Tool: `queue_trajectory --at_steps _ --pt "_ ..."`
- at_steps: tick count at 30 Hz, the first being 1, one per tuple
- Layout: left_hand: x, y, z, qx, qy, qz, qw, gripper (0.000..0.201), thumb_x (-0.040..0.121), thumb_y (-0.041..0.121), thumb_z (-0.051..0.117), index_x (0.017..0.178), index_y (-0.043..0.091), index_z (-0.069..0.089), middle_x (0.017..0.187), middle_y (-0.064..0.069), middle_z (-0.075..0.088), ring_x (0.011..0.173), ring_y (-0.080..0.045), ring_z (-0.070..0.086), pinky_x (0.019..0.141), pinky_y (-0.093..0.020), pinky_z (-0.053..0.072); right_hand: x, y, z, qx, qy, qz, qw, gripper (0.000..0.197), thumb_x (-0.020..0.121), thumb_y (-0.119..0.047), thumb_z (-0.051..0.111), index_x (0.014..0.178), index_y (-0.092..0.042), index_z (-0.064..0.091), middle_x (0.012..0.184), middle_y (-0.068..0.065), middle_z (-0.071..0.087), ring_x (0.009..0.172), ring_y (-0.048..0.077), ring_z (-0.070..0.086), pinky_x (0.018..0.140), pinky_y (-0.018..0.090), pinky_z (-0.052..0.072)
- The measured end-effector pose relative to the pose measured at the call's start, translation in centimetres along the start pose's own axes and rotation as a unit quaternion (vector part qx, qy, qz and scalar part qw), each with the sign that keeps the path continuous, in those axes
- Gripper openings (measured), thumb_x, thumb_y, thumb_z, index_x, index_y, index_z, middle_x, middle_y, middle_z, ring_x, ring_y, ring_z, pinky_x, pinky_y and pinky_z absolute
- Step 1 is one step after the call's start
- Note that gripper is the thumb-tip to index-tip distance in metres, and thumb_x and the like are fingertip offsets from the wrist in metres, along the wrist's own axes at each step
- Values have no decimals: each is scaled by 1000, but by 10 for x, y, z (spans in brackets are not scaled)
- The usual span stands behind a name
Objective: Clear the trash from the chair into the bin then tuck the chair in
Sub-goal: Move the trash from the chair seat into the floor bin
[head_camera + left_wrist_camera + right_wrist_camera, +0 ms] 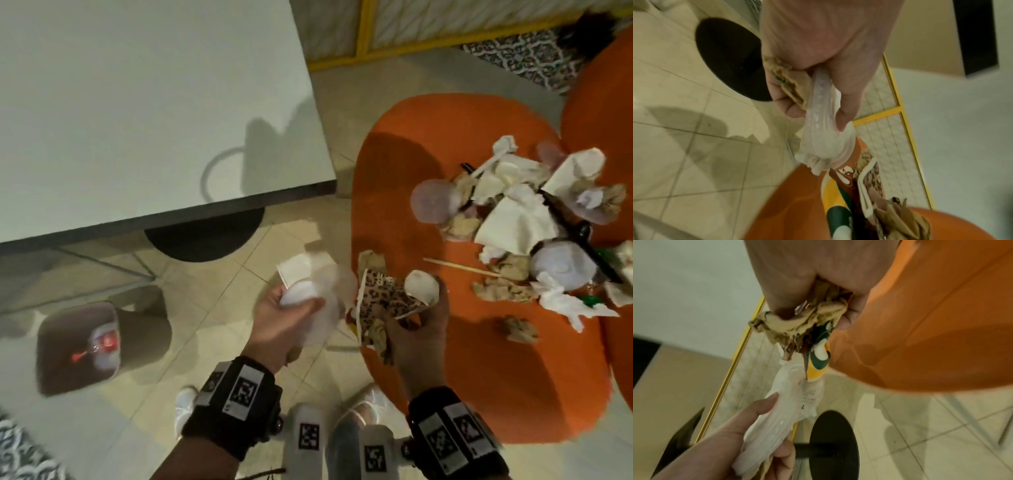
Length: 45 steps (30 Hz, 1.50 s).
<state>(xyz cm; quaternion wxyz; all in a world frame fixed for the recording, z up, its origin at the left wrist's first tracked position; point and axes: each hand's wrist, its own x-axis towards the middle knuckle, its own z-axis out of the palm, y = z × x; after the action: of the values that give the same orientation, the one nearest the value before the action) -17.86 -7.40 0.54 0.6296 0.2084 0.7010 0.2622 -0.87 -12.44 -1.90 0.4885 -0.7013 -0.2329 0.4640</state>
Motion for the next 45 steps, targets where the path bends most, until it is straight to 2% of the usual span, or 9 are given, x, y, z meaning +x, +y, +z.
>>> queue_trajectory --at_steps 6,10,15,20,29,33,37,41,45 --pt "19 -33 -185 -84 94 -36 991 38 76 13 76 107 18 57 100 -7 61 79 -22 60 46 -25 51 -49 30 160 -19 -156 29 987 87 73 7 73 138 -34 32 120 -1 61 109 16 62 86 28 56" --pt "41 -69 -319 -50 157 -46 985 37 76 19 75 107 10 58 93 -17 63 57 -24 53 36 -23 41 -93 76 278 -73 -238 42 968 90 69 5 77 139 -30 34 116 -6 62 104 7 63 91 33 55" --pt "84 -115 -448 -49 243 -76 966 40 73 14 79 105 7 57 94 -15 63 65 -26 56 47 -28 43 -143 140 413 -142 -336 115 924 81 71 0 78 129 -36 34 108 -12 61 94 -4 60 73 10 51" --pt "140 -158 -522 51 249 -95 963 41 71 17 79 103 9 56 108 -15 62 94 -30 59 83 -40 52 -162 213 510 -241 -364 184 880 83 64 -14 85 132 -24 38 121 4 63 108 20 61 98 40 49" --pt "205 -185 -565 166 180 -126 961 64 81 19 69 136 7 37 132 -15 56 121 -31 53 93 -33 43 -148 267 580 -341 -332 215 853 47 76 -16 77 119 -9 59 123 9 63 114 26 58 102 33 41" --pt "217 -184 -568 180 140 -113 967 70 81 22 63 142 10 32 134 -14 54 120 -31 54 97 -36 48 -142 269 585 -384 -322 241 831 50 72 -31 81 110 -3 64 109 6 66 99 23 61 84 26 43" --pt "223 -180 -568 170 87 -85 978 42 81 17 53 122 25 53 113 -2 64 96 -2 66 81 -18 53 -143 268 590 -344 -338 307 821 76 64 -51 80 122 -6 60 118 11 66 106 26 63 89 36 54" --pt "220 -174 -555 194 74 -55 977 55 83 11 55 136 19 47 130 -7 59 113 -21 60 98 -27 46 -145 255 583 -372 -355 270 814 70 78 -53 67 134 -16 48 128 5 59 116 25 56 99 40 47" --pt "201 -151 -535 268 91 -3 959 42 84 9 57 125 13 56 131 -11 54 120 -27 54 103 -31 40 -142 223 560 -369 -385 199 822 44 89 -37 61 126 -16 52 120 -3 59 108 18 56 90 29 46"
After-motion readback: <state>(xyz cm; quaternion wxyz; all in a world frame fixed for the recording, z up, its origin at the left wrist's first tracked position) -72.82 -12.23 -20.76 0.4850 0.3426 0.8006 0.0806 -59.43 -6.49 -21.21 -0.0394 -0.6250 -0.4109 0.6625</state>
